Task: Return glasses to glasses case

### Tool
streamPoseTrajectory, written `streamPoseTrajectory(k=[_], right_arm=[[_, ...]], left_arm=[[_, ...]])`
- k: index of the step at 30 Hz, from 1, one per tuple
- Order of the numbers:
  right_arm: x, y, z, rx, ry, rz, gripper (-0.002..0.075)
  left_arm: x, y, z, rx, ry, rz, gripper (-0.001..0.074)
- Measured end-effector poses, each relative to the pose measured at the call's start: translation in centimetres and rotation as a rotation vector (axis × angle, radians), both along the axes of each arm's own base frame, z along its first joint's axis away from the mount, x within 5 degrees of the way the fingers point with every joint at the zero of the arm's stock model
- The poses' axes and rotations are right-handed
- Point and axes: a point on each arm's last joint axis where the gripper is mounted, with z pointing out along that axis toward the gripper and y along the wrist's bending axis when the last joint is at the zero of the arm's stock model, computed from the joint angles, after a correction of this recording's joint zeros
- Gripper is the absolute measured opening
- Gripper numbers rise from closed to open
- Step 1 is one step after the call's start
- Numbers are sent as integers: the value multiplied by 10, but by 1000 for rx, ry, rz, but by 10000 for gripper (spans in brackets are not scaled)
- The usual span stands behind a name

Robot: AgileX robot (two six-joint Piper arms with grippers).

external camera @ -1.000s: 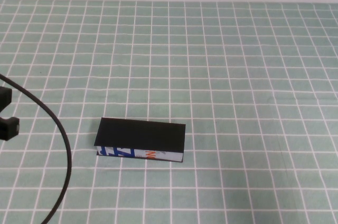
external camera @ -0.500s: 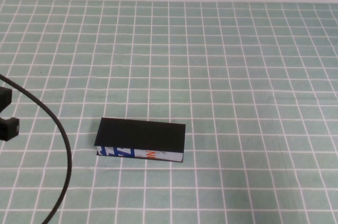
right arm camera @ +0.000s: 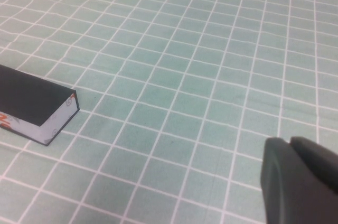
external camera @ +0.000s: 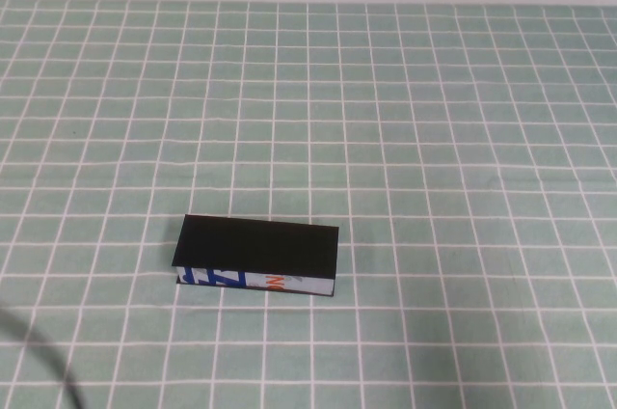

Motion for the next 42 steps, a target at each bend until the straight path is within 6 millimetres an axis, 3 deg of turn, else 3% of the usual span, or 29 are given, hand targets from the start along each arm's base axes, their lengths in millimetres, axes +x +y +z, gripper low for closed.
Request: streamPoseTrajectory(k=[5, 9, 16, 18, 22, 42], right_arm=[[0, 0, 0, 4, 1, 0, -13], [0, 0, 0, 6, 2, 0, -13], [0, 0, 0, 6, 2, 0, -13], [0, 0, 0, 6, 2, 0, -13], [0, 0, 0, 5, 3, 0, -13], [0, 0, 0, 5, 3, 0, -13]], left_arm=[[-34, 13, -26, -36, -242, 42, -2], [-47, 18, -67, -17, -316, 62, -2], [-51, 22, -140, -2, -125, 88, -2], [-51, 23, -152, -21, -46, 114, -2], [-53, 25, -160, -88, 57, 187, -2], [-53, 26, -161, -111, 70, 210, -2]])
